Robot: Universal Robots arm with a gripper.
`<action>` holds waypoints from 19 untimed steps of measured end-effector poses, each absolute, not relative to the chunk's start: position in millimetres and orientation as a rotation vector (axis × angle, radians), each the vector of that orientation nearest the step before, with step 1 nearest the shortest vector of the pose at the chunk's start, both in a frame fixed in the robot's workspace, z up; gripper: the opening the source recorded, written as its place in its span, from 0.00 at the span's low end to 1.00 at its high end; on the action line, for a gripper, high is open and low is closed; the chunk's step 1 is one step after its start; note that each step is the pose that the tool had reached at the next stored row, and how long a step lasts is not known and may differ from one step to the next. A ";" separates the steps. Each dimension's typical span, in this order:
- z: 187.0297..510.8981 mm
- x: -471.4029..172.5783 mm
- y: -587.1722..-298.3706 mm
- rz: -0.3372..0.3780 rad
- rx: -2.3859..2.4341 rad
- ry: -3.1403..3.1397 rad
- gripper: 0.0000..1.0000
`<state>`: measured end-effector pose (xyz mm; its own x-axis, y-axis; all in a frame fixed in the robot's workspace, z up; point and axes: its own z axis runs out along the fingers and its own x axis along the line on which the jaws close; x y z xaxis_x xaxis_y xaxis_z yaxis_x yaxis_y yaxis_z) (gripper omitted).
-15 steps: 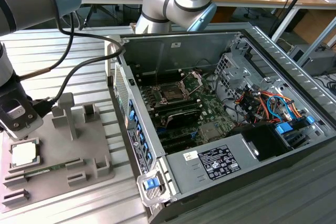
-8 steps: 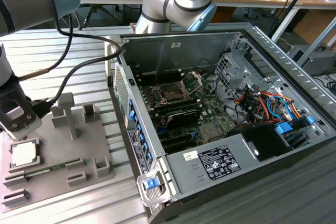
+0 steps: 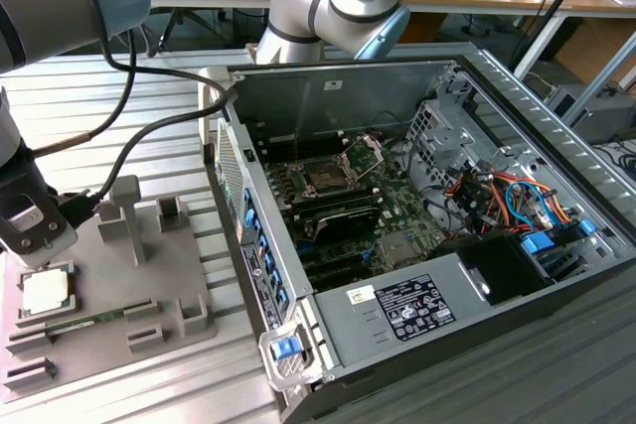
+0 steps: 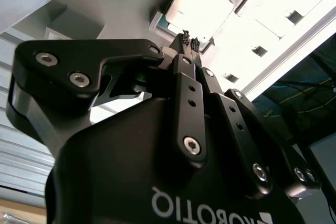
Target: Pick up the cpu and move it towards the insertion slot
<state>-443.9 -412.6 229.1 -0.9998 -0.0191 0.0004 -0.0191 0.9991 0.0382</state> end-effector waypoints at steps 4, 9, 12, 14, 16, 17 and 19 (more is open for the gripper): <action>228.8 -443.9 -415.7 -0.060 0.030 -3.140 0.11; 228.1 -443.9 -419.3 -0.060 0.030 -3.140 0.11; 227.8 -444.0 -420.5 -0.060 0.030 -3.140 0.11; 227.6 -444.0 -421.7 -0.060 0.030 -3.140 0.11; 227.4 -444.1 -422.7 -0.060 0.030 -3.140 0.11; 227.4 -444.1 -423.6 -0.060 0.030 -3.140 0.11; 227.0 -444.2 -425.1 -0.060 0.030 -3.140 0.11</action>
